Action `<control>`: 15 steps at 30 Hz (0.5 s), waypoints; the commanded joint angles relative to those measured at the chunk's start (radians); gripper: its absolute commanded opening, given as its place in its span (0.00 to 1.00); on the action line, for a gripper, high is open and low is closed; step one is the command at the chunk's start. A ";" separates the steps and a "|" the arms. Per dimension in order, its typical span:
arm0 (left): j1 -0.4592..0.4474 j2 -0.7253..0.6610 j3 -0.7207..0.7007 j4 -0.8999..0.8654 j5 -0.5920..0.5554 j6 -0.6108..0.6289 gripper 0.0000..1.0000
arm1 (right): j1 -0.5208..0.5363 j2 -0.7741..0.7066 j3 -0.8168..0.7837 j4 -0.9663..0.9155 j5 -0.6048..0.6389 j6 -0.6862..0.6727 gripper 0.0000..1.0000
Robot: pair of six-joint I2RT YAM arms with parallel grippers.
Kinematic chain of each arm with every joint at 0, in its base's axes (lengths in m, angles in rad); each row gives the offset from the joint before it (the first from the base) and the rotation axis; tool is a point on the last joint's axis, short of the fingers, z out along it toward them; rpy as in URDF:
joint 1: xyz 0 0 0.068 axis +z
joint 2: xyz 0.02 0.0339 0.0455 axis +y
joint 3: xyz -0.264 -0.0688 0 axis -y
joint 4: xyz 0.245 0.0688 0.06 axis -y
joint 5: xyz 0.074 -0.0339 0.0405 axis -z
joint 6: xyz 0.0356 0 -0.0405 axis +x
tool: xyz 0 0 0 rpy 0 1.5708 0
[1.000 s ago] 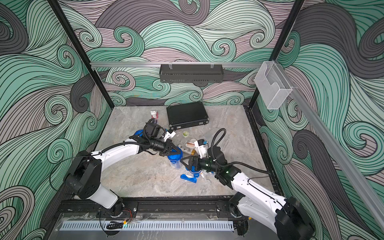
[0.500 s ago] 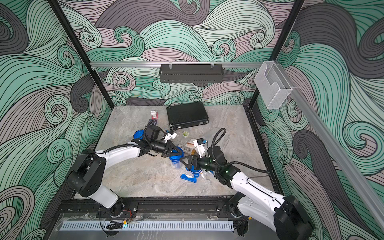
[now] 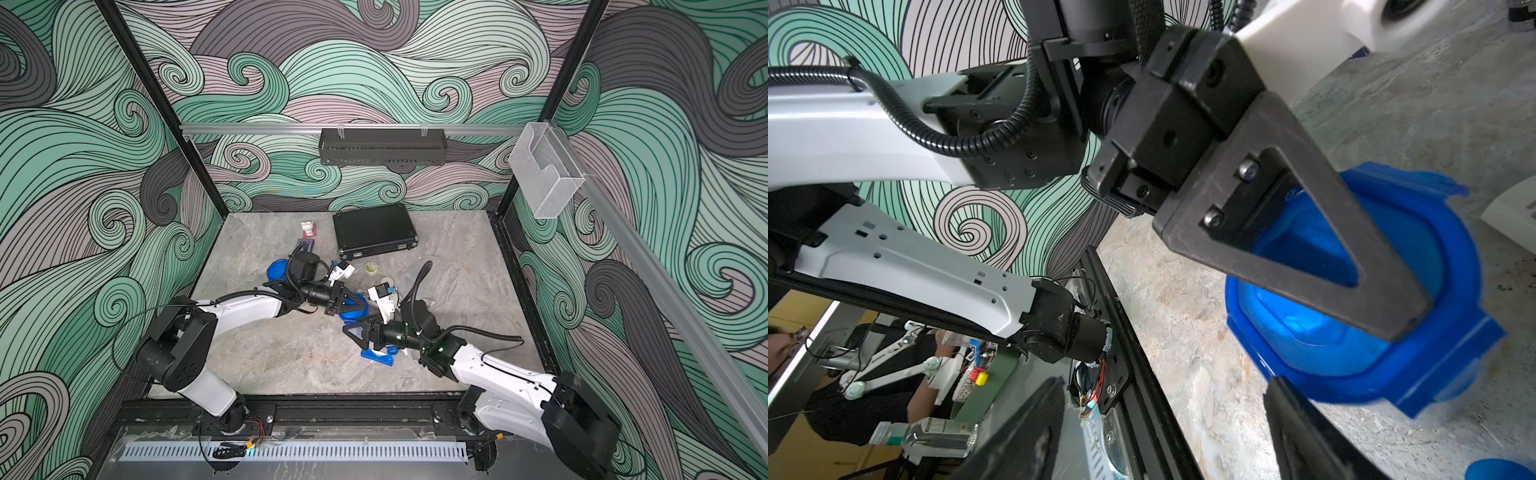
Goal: Take out toiletry kits
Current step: Unfasten the latch on the container.
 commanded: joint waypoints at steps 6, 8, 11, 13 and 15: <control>-0.002 0.085 -0.079 -0.097 -0.133 0.030 0.00 | 0.013 0.055 -0.048 0.082 0.067 -0.052 0.76; -0.002 0.088 -0.080 -0.095 -0.136 0.030 0.00 | 0.018 0.077 -0.048 0.099 0.068 -0.052 0.76; -0.003 0.091 -0.082 -0.094 -0.137 0.030 0.00 | 0.034 0.101 -0.051 0.118 0.071 -0.043 0.75; -0.002 0.091 -0.081 -0.094 -0.138 0.028 0.00 | 0.045 0.096 -0.061 0.124 0.080 -0.046 0.75; -0.002 0.089 -0.079 -0.097 -0.139 0.030 0.00 | 0.049 0.072 -0.079 0.131 0.085 -0.058 0.74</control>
